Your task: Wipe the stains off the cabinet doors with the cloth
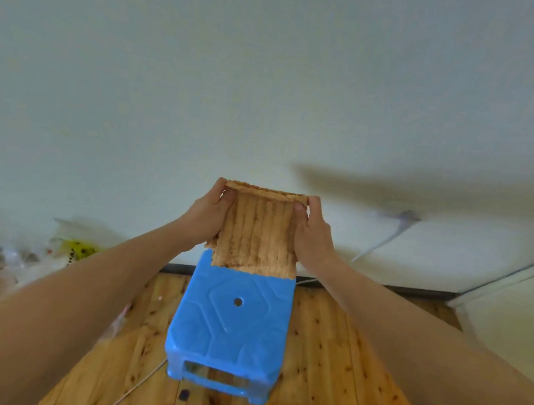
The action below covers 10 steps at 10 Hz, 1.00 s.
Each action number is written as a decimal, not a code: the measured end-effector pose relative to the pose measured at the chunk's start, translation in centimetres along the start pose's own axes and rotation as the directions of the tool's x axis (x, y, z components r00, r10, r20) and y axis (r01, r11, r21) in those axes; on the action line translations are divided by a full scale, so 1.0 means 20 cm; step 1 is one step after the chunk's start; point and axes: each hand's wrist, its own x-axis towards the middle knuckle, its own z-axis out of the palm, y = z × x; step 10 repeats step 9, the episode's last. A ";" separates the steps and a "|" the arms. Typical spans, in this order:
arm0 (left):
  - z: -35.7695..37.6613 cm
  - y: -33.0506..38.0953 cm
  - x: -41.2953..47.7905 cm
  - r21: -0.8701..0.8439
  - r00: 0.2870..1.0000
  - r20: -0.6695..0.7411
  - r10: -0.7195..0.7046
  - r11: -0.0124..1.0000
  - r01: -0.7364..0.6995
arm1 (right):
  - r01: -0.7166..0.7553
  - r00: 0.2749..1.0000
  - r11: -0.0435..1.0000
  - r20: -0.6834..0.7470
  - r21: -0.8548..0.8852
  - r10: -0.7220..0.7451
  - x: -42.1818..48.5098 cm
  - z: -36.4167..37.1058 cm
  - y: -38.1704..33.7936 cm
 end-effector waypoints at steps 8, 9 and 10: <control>0.51 -0.99 0.13 0.716 0.994 -0.101 -0.035 0.691 0.097 | -0.239 0.930 0.861 0.149 -0.448 0.336 -0.06 0.54 0.89; 0.45 -0.91 0.15 0.744 0.998 -0.055 0.000 0.667 0.041 | -0.175 0.956 0.849 0.118 -0.499 0.267 -0.06 0.53 0.86; 0.45 -0.91 0.15 0.744 0.998 -0.055 0.000 0.667 0.041 | -0.175 0.956 0.849 0.118 -0.499 0.267 -0.06 0.53 0.86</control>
